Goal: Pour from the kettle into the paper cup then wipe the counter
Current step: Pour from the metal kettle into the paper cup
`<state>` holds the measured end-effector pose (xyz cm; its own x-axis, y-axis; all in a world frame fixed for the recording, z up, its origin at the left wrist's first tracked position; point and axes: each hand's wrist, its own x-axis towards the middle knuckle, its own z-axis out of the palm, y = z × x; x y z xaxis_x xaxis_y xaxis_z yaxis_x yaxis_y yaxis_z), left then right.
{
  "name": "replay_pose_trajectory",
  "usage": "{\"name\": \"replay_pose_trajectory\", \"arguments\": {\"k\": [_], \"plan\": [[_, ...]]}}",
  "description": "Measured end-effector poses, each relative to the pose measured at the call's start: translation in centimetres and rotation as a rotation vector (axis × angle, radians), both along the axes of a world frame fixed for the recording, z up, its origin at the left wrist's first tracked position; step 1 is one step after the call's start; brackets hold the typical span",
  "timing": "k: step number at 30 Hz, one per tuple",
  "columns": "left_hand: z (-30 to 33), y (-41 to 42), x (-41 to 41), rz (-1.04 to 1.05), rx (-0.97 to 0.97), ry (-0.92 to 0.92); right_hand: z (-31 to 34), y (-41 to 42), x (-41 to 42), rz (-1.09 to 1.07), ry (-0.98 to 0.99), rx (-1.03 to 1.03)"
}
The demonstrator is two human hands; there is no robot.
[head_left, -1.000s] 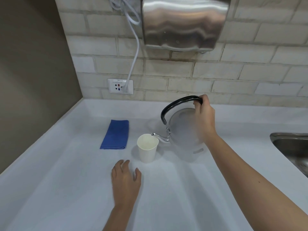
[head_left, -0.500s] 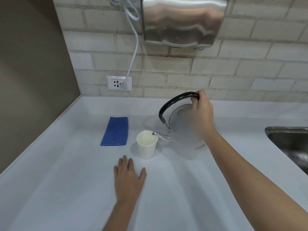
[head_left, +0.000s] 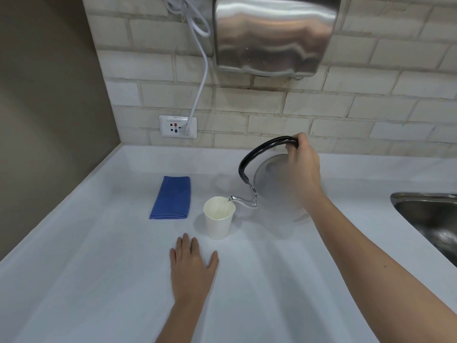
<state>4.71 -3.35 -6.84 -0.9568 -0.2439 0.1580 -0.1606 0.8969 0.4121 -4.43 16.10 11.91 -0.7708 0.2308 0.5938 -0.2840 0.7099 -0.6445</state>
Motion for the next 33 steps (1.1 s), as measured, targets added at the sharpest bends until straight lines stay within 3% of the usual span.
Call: {"name": "replay_pose_trajectory", "arguments": {"k": [33], "plan": [[-0.04, -0.01, 0.03, 0.006, 0.018, 0.011, -0.14, 0.04, 0.13, 0.01, 0.01, -0.003]]}}
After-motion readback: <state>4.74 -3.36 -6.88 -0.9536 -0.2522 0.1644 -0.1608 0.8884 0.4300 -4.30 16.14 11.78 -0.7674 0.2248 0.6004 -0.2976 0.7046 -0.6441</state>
